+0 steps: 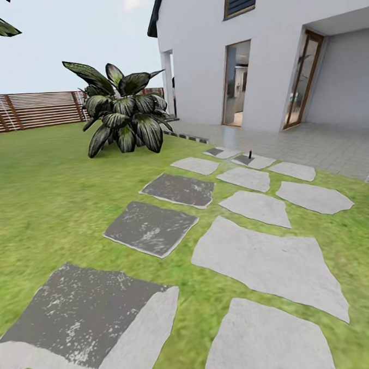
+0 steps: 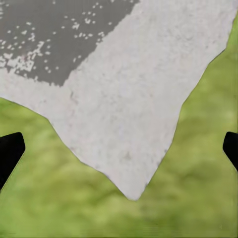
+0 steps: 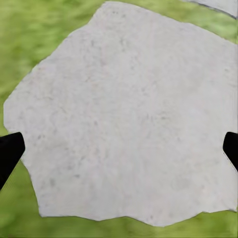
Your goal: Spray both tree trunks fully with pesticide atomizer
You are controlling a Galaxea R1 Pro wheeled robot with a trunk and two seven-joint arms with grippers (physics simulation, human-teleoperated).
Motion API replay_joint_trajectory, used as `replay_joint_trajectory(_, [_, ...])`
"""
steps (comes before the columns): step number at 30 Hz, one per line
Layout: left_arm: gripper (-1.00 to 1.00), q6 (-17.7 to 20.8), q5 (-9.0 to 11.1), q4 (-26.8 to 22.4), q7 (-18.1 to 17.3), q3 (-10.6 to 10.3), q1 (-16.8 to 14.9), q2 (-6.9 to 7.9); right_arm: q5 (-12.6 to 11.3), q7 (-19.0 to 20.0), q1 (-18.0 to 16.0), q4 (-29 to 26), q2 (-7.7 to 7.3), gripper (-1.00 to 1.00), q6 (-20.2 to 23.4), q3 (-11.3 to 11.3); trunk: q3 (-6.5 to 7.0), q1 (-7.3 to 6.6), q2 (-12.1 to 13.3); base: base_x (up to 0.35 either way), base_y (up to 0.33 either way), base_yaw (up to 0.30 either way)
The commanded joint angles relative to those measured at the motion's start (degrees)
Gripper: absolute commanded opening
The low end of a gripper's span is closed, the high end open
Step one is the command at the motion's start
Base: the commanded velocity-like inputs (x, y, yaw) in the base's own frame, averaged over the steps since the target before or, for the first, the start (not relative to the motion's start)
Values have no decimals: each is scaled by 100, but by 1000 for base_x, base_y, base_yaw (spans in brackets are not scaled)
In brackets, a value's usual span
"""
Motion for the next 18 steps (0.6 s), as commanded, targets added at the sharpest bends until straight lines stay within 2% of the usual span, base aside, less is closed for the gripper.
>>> replay_joint_trajectory(1, [100, 0, 0, 0, 0, -1, 0, 0, 0, 0, 0, 0, 0, 100, 1, 0, 0, 0, 0, 339, 0, 0])
replay_joint_trajectory(11, [100, 0, 0, 0, 0, -1, 0, 0, 2, 0, 0, 0, 0, 100, -3, 3, 0, 0, 0, 339, -5, 0])
replay_joint_trajectory(18, [100, 0, 0, 0, 0, -1, 0, 0, 2, 0, 0, -5, 0, 100, -3, -1, 0, 0, 0, 315, -114, 0])
